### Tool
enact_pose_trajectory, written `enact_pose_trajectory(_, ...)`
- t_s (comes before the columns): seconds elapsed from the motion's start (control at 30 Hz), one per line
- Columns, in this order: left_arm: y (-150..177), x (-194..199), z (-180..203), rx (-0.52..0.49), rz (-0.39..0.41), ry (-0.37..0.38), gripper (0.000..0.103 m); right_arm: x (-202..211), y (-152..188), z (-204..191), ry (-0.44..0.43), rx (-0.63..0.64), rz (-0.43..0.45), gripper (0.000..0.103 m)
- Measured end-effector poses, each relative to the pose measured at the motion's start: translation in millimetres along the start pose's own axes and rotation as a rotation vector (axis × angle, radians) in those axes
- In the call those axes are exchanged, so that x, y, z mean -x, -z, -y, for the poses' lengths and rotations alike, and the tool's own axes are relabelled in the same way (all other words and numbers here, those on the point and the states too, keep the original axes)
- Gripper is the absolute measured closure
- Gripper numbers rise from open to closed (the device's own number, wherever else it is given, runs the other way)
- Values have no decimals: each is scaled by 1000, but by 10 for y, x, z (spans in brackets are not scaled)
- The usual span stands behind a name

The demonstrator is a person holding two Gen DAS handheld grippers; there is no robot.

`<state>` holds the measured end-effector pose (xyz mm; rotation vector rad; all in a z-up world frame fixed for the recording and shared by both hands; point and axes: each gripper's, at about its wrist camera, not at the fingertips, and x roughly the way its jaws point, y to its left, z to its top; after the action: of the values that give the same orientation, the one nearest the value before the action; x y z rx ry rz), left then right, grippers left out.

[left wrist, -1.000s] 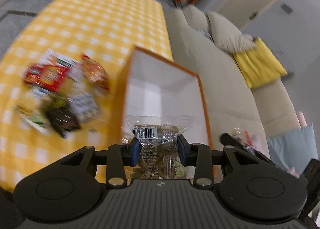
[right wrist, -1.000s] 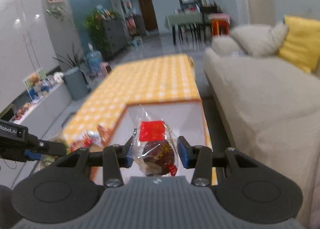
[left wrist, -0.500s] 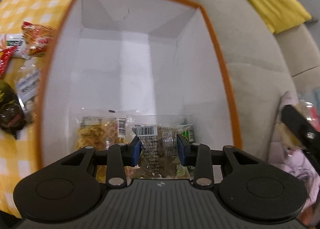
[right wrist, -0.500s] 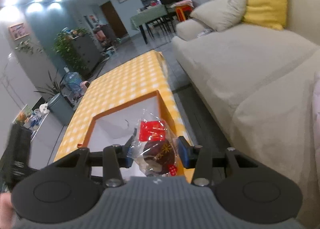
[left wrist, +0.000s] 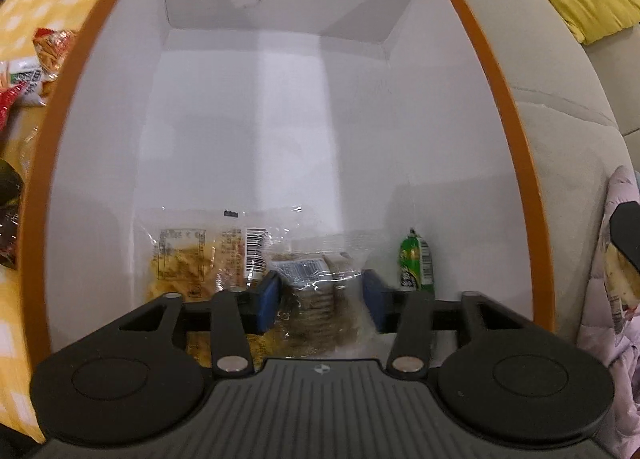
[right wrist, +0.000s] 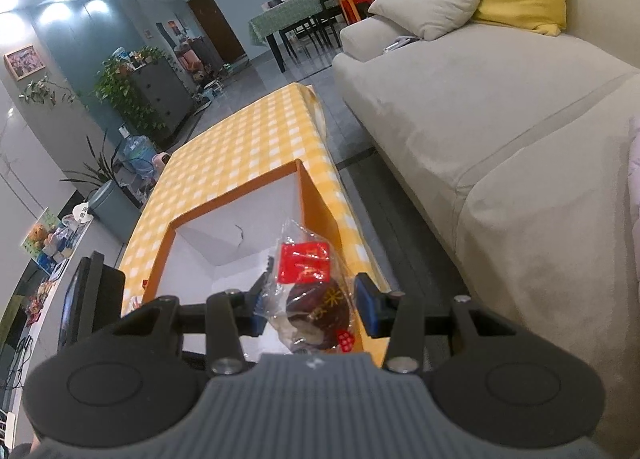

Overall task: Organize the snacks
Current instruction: 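Carry both held bags into the box and open the left tool, then lower the red-labelled bag into the box and open the right tool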

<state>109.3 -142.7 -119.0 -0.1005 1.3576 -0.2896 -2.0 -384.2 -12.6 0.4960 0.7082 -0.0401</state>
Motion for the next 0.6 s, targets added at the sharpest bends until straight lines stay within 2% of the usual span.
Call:
enact_pose_trajectory(0.03, 3, 14, -16, 7, -8, 7, 33, 0, 2, -11, 0, 1, -2, 61)
enact_pose_trajectory(0.17, 25, 105, -96, 29, -31, 40, 33, -42, 28, -15, 10, 5, -13, 61)
enact_pose_trajectory(0.3, 46, 369, -155, 15, 17, 48, 33, -119, 16, -34, -10, 23, -50, 60)
enact_pose_trajectory(0.47, 132, 810, -346, 28, 108, 28, 33, -263, 58, -139, -144, 40, -159, 60)
enact_pose_trajectory(0.53, 152, 911, -439, 39, 127, 41, 33, -333, 73, -200, -145, 48, -180, 60)
enact_pose_trajectory(0.6, 167, 960, -507, 53, 132, 56, 33, -397, 105, -300, -95, 99, -202, 60)
